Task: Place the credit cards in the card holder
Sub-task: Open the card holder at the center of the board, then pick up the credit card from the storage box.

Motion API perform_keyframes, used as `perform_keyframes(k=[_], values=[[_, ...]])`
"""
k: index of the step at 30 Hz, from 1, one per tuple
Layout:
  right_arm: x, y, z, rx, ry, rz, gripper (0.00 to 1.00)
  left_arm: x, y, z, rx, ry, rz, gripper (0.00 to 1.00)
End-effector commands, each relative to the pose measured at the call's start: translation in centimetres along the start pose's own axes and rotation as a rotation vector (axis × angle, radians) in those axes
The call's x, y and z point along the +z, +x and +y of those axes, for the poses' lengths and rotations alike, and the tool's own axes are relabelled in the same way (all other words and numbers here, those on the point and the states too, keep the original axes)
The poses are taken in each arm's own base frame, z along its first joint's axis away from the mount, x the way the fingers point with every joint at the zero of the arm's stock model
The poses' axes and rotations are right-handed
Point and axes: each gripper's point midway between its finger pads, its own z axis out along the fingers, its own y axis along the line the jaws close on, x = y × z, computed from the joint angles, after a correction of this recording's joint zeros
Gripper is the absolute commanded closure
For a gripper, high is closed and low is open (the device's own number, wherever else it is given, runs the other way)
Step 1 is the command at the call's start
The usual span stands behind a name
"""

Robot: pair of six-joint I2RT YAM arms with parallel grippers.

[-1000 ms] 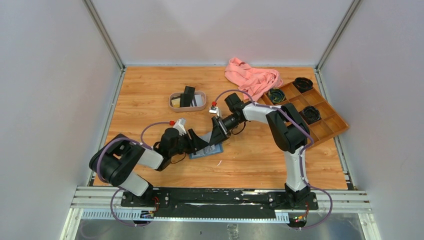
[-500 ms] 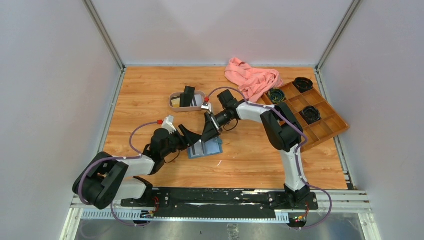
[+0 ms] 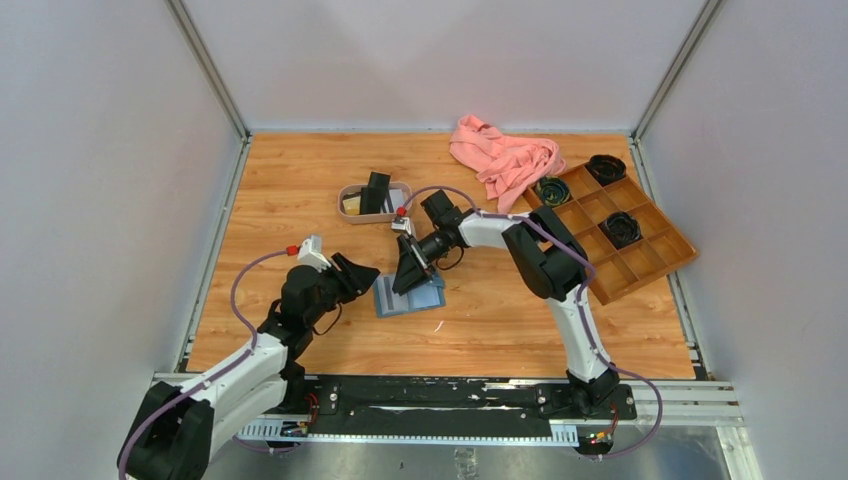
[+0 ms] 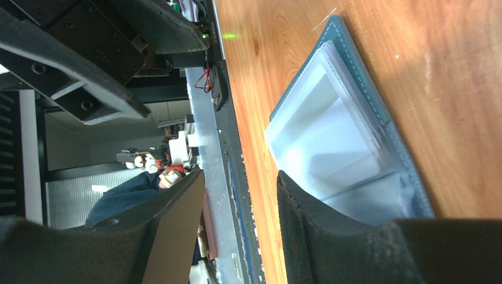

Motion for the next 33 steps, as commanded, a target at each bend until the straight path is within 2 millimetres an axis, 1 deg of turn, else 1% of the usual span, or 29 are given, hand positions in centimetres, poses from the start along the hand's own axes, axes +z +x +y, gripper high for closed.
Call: perform_keyframes(k=[1,4,5,6,9,11,12,14,16,17,20,22,24,26,28,30,31,33], values=[[0.0,-0.9,1.1,-0.095,0.009,-0.010,0.48,-0.4,0.7,1.7,0.061,-0.069,0.046,0.53],[-1.0,-0.9,1.6,-0.267,0.084,0.008,0.48,-0.2,1.1,0.4,0.114,-0.011,0.102,0.54],[-1.6,-0.6,1.6,-0.331,0.130,0.029,0.48,-0.2,1.1,-0.1,0.157,0.017,0.116,0.54],[-2.3,0.1,1.7,-0.382,0.171,0.061,0.48,-0.2,0.9,-0.8,0.192,0.053,0.126,0.54],[-4.4,1.1,2.7,-0.561,0.249,0.118,0.48,-0.6,-0.4,-2.5,0.255,0.129,0.100,0.53],[-5.8,1.7,3.5,-0.651,0.297,0.130,0.48,-1.0,-1.6,-3.5,0.284,0.164,0.059,0.49],[-6.4,1.9,3.8,-0.692,0.317,0.133,0.48,-1.2,-2.1,-3.9,0.293,0.179,0.040,0.44],[-7.6,2.2,4.6,-0.775,0.377,0.139,0.48,-1.6,-2.9,-5.0,0.304,0.213,0.012,0.28],[-8.9,2.4,5.4,-0.848,0.450,0.140,0.47,-2.0,-3.2,-6.0,0.302,0.247,0.007,0.05],[-9.7,2.5,6.1,-0.890,0.490,0.131,0.47,-2.1,-3.3,-6.4,0.301,0.262,0.012,0.01],[-11.8,2.4,7.6,-0.966,0.587,0.102,0.46,-2.3,-3.4,-7.6,0.295,0.310,0.042,0.00],[-12.9,2.6,8.6,-0.991,0.611,0.069,0.45,-2.3,-3.6,-8.0,0.278,0.319,0.052,0.00],[-13.8,2.8,9.3,-0.997,0.615,0.036,0.44,-2.1,-4.3,-8.3,0.265,0.315,0.045,0.00],[-14.5,3.0,9.3,-0.982,0.593,0.004,0.44,-1.5,-5.5,-8.2,0.271,0.291,0.027,0.00],[-15.5,3.0,8.9,-0.945,0.577,-0.035,0.44,-0.7,-6.9,-7.6,0.294,0.243,0.016,0.00],[-16.4,2.9,8.6,-0.910,0.551,-0.075,0.44,0.3,-8.4,-6.6,0.299,0.182,0.036,0.01],[-16.8,2.8,8.4,-0.893,0.542,-0.092,0.44,1.2,-9.0,-6.0,0.299,0.143,0.061,0.02],[-17.5,2.7,8.0,-0.870,0.541,-0.114,0.44,2.2,-10.4,-5.5,0.339,0.067,0.095,0.03]])
